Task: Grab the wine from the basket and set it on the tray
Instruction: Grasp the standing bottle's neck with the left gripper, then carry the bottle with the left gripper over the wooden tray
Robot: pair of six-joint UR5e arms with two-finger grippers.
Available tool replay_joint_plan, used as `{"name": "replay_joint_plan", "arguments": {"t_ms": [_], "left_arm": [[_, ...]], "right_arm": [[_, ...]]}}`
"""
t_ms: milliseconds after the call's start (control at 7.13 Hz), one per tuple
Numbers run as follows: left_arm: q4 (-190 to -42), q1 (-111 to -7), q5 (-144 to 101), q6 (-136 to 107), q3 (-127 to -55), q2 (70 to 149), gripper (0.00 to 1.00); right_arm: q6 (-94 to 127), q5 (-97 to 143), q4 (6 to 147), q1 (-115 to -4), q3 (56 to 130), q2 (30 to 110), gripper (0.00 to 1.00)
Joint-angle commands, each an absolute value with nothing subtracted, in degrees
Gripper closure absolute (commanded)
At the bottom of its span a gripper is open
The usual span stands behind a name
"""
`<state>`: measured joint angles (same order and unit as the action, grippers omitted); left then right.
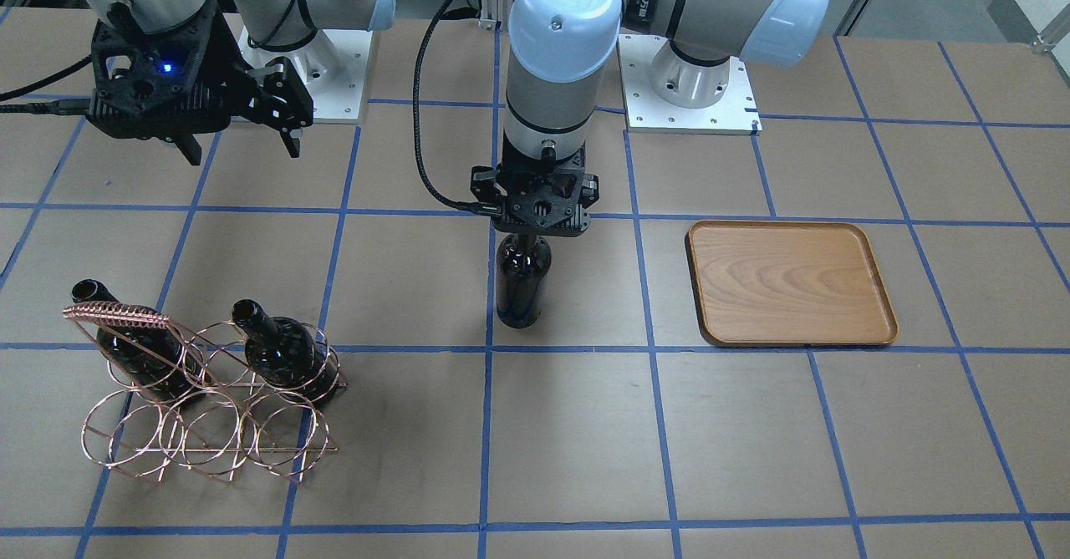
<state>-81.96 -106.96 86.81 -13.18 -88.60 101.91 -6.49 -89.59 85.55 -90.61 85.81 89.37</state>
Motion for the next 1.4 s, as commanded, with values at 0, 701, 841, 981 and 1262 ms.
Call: {"name": "replay_joint_plan", "arguments": {"t_ms": [0,701,841,981,1262], "left_arm": [[-82.88,-97.09,86.92,-4.08,-90.6,97.67,0.95],[-84.19,-67.73,93.08,30.96,-100.54,87.81,0.95],[-84.81,-63.33,92.99,32.76,-103.07,87.02,0.95],[-84.64,-62.24,92.81,32.78,-104.92,86.84,0.95],[-84.73,-61.52,93.08,33.05,-105.29,86.84,0.93]], "right_arm": [[-6.68,-90.0,86.13,-90.62,85.87,89.47,0.0],[-9.75,-90.09,86.4,-90.44,85.87,91.75,0.0],[-10.54,-90.26,86.14,-90.44,85.87,91.84,0.0],[-10.98,-91.31,85.52,-90.44,85.96,92.8,0.0],[-12.3,-93.25,85.6,-90.53,86.74,92.9,0.0]]}}
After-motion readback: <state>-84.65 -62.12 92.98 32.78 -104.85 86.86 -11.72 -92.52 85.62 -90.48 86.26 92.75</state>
